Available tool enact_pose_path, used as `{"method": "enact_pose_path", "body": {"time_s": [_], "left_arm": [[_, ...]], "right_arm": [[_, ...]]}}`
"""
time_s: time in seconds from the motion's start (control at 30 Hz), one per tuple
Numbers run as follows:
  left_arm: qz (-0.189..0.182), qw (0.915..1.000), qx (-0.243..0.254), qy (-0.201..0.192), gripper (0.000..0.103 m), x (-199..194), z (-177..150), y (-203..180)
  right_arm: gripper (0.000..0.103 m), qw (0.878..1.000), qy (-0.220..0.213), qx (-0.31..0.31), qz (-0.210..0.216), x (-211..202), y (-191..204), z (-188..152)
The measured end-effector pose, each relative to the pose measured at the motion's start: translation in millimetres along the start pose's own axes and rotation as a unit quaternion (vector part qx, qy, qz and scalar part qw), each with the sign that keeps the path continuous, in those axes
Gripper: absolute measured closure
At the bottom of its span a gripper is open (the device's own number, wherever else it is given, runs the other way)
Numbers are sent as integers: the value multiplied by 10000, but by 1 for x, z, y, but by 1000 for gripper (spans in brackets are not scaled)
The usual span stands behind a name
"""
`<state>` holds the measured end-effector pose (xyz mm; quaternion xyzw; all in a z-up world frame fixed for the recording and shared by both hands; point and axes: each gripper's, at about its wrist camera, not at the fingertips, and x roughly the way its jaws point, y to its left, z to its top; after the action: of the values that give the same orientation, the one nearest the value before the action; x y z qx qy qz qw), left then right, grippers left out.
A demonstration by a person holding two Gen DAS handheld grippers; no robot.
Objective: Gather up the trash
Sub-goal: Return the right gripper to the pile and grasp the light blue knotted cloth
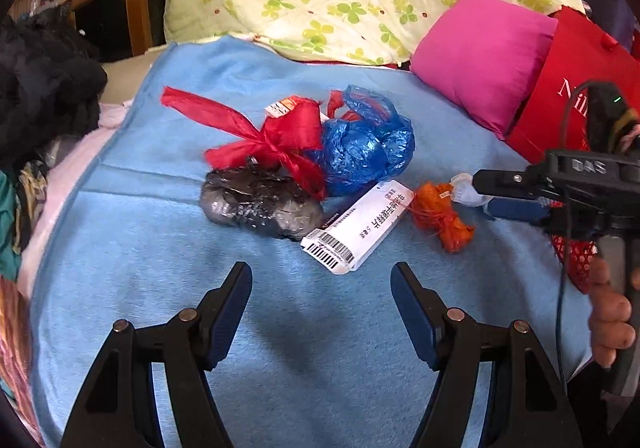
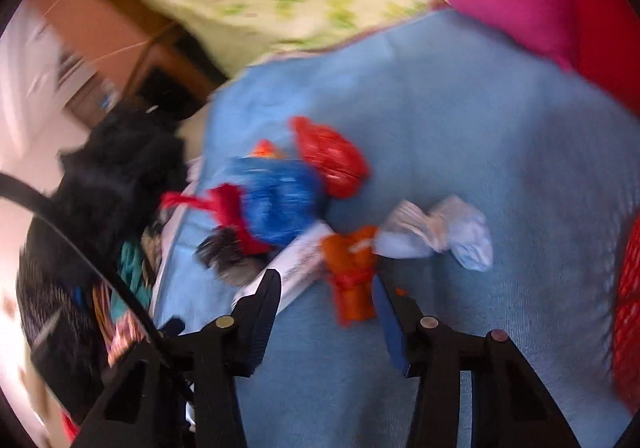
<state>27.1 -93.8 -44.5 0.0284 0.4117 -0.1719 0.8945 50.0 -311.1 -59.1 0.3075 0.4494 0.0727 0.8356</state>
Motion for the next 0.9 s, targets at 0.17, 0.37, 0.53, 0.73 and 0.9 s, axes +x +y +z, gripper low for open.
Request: {"method": "enact_pose_path", "body": {"time_s": [0.17, 0.37, 0.53, 0.73, 0.9], "left_arm": [[-209, 9997, 24, 125, 31, 7, -3, -8], [-402, 9990, 107, 178, 31, 9, -6, -20], [-456, 9987, 52, 224, 31, 12, -6, -22], [-499, 9985, 57, 232, 31, 15, -7, -24], [-642, 9976, 126, 236, 31, 24, -3, -37]], "right_arm": [[52, 9971, -52, 640, -401, 7, -21, 12], [52, 9897, 66, 1190, -798, 19, -39, 21], [49, 9780, 7, 2007, -577, 23, -64, 29], [45, 9781, -263, 1927, -742, 27, -67, 38], [75, 9819, -242, 1602, -983, 32, -63, 42]]}}
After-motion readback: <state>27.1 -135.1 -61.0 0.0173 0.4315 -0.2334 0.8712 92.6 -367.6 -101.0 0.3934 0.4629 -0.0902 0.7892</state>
